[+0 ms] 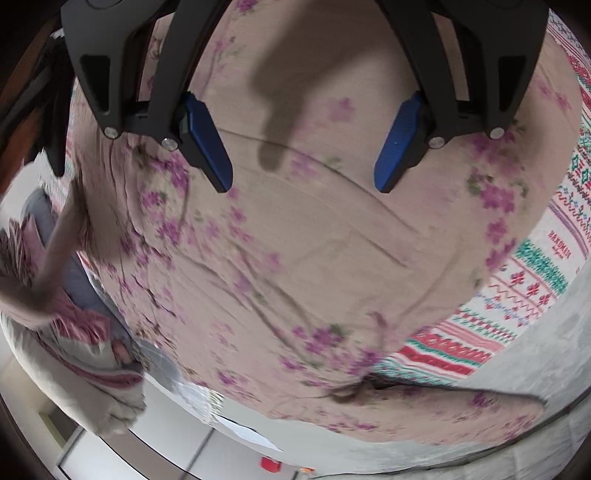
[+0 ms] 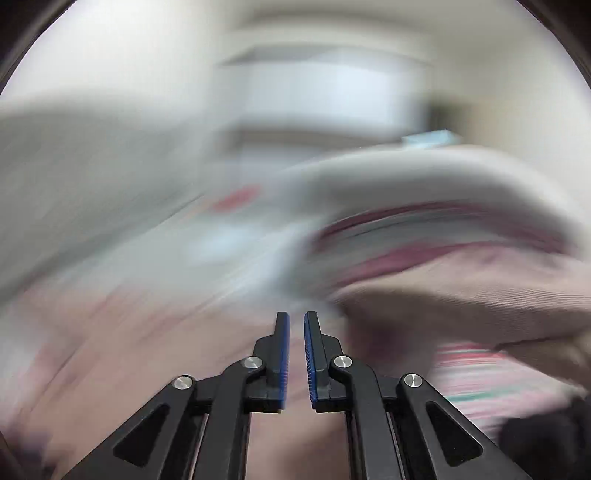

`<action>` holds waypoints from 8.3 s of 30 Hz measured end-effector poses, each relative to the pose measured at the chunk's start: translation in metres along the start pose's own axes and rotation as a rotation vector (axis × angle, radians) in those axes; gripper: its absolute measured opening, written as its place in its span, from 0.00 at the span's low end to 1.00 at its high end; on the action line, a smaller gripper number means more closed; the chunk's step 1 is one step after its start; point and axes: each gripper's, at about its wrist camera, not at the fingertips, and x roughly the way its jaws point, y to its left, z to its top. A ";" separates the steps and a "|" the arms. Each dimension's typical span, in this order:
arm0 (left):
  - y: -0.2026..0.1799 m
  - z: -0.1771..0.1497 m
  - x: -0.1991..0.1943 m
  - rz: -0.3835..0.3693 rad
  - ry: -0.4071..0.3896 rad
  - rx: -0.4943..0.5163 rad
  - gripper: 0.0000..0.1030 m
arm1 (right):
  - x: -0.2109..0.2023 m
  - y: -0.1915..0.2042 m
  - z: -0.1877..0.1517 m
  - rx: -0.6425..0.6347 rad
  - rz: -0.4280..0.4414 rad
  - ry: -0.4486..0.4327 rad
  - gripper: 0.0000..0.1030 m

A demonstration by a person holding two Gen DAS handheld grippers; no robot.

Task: Fold large clothes

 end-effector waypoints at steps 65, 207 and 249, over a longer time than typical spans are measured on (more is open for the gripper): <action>-0.104 0.116 0.080 0.240 -0.136 0.220 0.14 | -0.034 -0.113 -0.209 0.998 0.130 0.411 0.63; -0.189 0.030 0.018 -0.424 0.022 0.214 0.52 | -0.088 -0.167 -0.236 1.304 0.161 0.226 0.80; 0.166 -0.023 -0.088 -0.133 0.059 -0.052 0.79 | -0.177 -0.165 -0.323 1.019 0.108 0.409 0.80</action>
